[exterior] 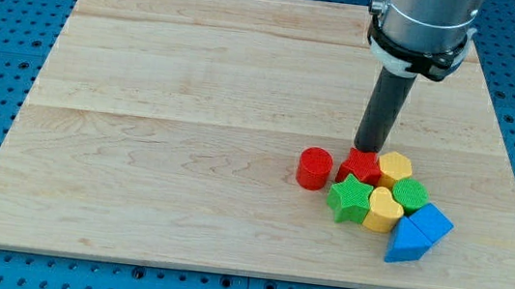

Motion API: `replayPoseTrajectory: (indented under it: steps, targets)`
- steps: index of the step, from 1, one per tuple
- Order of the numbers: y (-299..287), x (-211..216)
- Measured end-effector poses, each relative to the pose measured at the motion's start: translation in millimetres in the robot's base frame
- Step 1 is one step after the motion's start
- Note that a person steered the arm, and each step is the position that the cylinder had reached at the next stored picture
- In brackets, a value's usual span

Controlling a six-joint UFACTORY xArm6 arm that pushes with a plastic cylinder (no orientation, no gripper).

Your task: Move your arm towards the red circle

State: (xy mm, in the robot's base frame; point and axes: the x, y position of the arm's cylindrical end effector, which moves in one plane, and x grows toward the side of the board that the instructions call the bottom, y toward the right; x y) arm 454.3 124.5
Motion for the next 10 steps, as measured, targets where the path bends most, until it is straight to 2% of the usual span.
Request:
replayPoseTrajectory:
  steps: [4, 5, 8, 10]
  targets:
    - [17.2, -7.8]
    - [-15.7, -27.3]
    - [-126.5, -14.0]
    - [-127.1, 8.9]
